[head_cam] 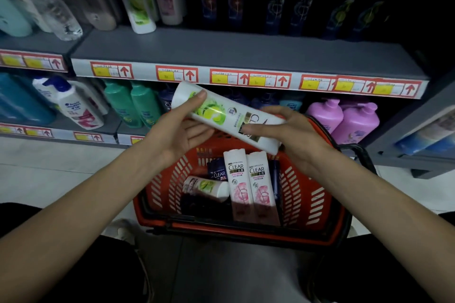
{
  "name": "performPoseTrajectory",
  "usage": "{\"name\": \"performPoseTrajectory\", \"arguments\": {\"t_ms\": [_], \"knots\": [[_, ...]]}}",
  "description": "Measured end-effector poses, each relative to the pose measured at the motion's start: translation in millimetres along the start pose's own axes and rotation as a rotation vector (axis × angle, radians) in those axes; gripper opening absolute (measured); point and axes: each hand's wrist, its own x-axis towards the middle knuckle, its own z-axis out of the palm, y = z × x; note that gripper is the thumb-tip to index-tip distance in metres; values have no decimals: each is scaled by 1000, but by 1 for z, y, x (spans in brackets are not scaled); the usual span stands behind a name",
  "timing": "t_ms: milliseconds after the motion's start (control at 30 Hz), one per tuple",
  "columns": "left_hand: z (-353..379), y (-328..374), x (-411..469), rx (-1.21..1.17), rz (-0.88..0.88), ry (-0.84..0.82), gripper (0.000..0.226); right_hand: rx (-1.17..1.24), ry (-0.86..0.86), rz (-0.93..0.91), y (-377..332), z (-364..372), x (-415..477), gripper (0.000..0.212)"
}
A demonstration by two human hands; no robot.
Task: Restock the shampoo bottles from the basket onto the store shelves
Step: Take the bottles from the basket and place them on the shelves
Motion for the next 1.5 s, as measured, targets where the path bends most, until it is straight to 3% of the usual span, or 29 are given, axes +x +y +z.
{"name": "performPoseTrajectory", "arguments": {"t_ms": [100, 167, 333, 400, 467, 600, 733, 900, 1067, 1167, 1267, 1500], "knots": [[-10, 14, 0, -26, -20, -81, 58, 315, 15, -2, -10, -8, 4, 74], [-19, 22, 0, -36, -31, -142, 60, 394, 18, -62, -16, -12, 8, 69], [-24, 23, -3, 116, -38, -322, 67, 521, 34, -176, -26, -14, 22, 87], [-16, 17, -7, 224, -32, -341, 70, 509, 27, -207, -30, -12, 24, 90], [-5, 6, -12, 298, 16, -284, 53, 473, 25, -224, -33, -8, 23, 80], [4, -10, -15, 159, 59, -253, 33, 448, -36, -228, -41, 3, 19, 56], [1, -8, -13, 22, 40, -229, 54, 178, -142, -168, -41, 26, 7, 39], [-15, 4, -19, -91, 125, -239, 47, 4, -165, -178, -33, 81, -4, 37], [-49, 25, -21, 127, 248, -82, 45, -21, -225, -199, -50, 121, 4, 29], [-69, 43, -22, 319, 399, 40, 31, -41, -247, -207, -57, 146, 20, 27], [-90, 61, -9, 430, 580, 171, 16, -89, -224, -301, -63, 171, 45, 28], [-120, 113, 46, 529, 786, 390, 20, -251, -82, -573, -89, 222, 117, 38]]}}
